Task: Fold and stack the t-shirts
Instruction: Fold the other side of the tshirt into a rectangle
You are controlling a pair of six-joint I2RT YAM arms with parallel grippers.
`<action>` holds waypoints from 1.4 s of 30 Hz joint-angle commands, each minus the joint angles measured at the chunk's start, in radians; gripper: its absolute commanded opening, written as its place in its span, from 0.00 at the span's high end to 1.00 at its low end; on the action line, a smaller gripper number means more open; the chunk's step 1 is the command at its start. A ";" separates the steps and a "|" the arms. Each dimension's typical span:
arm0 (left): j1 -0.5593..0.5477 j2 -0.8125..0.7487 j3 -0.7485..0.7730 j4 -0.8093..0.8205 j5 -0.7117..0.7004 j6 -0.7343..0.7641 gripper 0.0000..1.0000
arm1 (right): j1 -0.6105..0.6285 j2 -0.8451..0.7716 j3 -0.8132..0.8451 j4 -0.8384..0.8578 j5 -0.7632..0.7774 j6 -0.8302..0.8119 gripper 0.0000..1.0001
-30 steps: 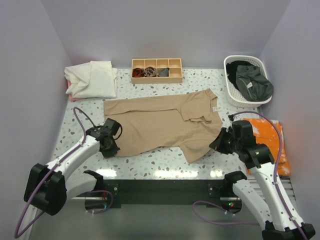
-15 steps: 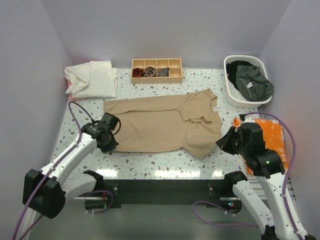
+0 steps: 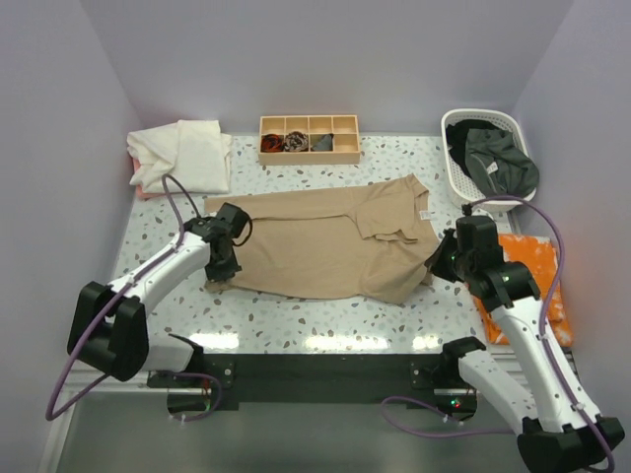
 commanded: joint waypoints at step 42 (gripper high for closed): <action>0.171 0.396 0.251 0.274 -0.064 0.267 0.69 | -0.028 1.015 0.606 0.439 0.252 -0.177 0.95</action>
